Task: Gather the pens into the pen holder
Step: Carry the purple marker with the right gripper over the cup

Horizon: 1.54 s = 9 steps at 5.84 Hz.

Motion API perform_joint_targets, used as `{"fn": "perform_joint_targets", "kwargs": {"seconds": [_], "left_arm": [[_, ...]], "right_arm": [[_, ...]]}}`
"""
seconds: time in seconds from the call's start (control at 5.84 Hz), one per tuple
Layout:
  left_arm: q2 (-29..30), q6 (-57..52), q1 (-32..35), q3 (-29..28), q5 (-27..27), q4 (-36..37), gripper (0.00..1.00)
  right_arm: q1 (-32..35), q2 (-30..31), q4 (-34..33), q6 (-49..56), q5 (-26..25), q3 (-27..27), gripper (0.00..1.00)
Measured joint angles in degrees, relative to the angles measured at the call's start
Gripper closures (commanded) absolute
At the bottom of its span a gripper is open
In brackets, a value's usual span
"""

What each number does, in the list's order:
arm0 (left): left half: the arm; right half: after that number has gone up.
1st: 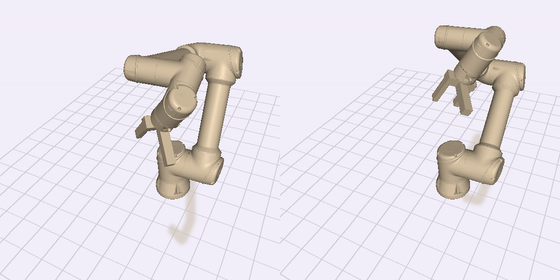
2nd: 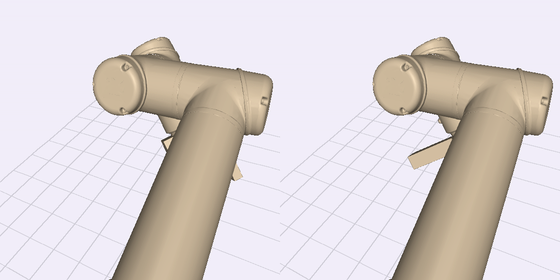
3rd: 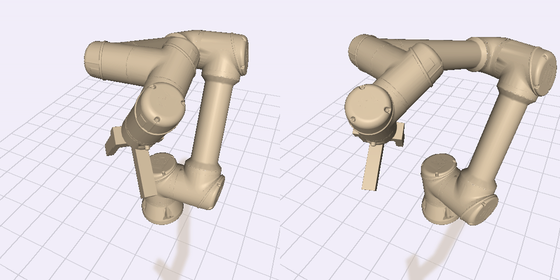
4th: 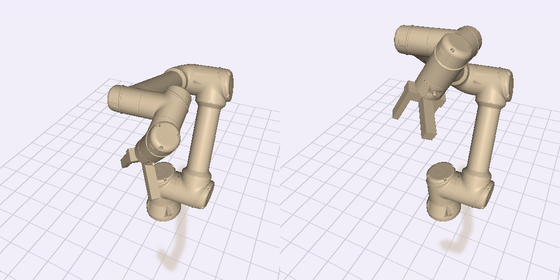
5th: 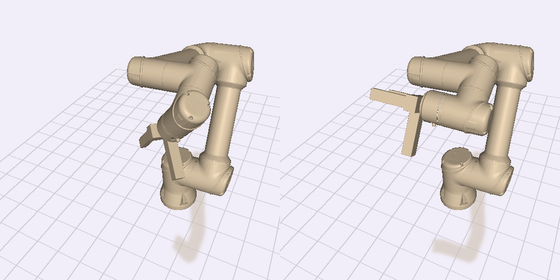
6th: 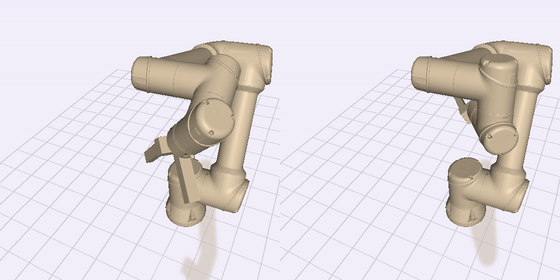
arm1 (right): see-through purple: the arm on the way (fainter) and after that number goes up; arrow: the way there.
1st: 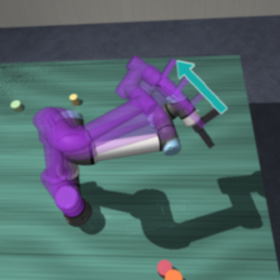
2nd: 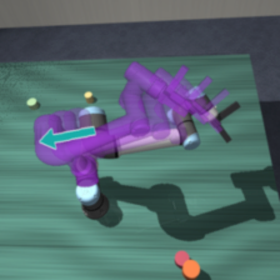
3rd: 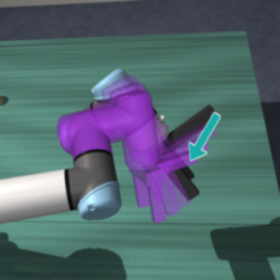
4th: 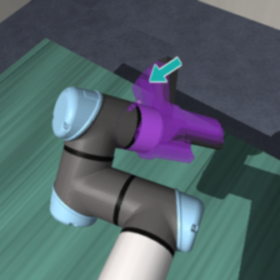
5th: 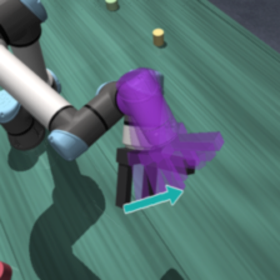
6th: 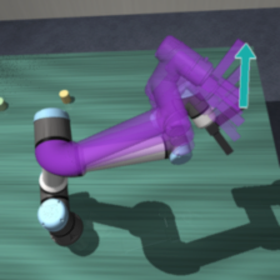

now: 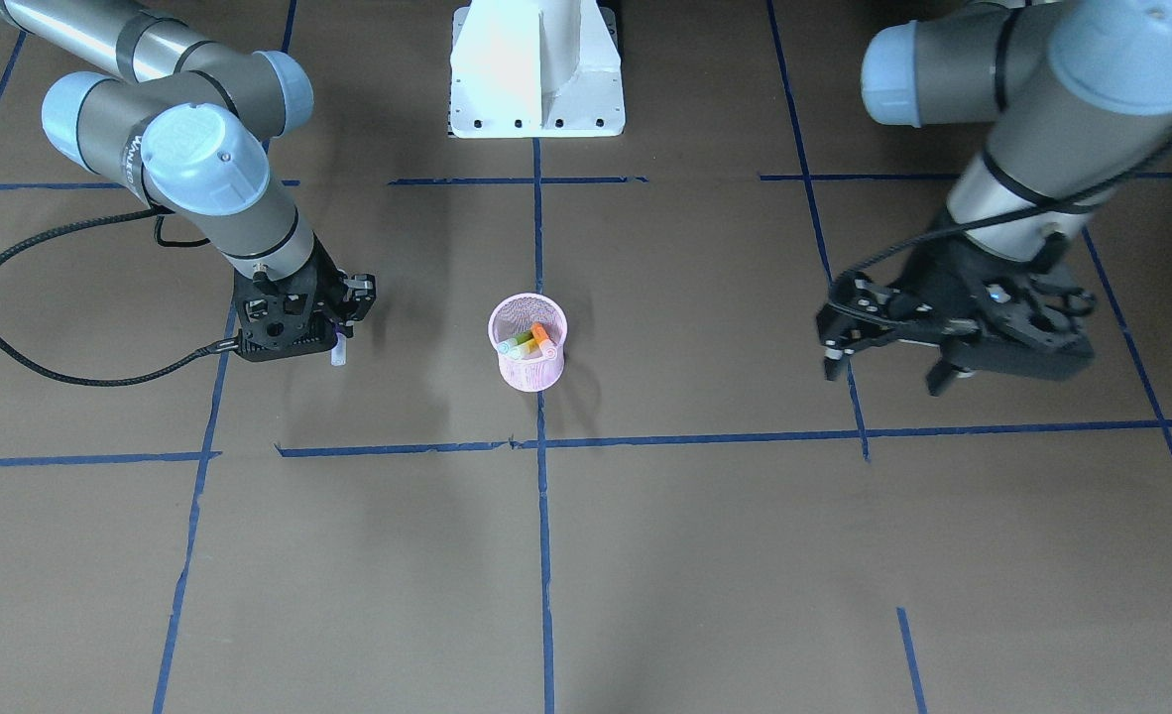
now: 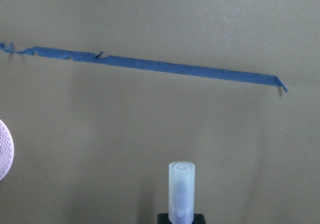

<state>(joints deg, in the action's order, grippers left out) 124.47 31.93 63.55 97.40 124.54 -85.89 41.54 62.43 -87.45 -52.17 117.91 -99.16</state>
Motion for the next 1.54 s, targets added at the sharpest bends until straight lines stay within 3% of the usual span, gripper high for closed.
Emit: {"fn": "perform_joint_targets", "kwargs": {"seconds": [0.34, 0.69, 1.03, 1.54], "left_arm": [[-4.52, -27.0, 10.61, -8.55, 4.88, 5.66, 0.0], [-8.3, -49.2, 19.87, -20.93, 6.18, 5.01, 0.0], [-14.35, -58.17, 23.91, -25.1, 6.31, 2.07, 0.0], [-17.69, -58.6, 24.5, -24.84, 6.33, 1.38, 0.0]], "right_arm": [[0.29, -0.36, 1.99, -0.21, -2.88, -1.34, 1.0], [0.35, -0.43, 6.76, -0.69, -6.44, -1.5, 1.0], [0.2, -2.63, 9.71, -1.29, -11.77, -1.59, 1.0], [-0.75, -10.41, 10.11, -2.12, -23.51, -2.29, 1.0]]}}
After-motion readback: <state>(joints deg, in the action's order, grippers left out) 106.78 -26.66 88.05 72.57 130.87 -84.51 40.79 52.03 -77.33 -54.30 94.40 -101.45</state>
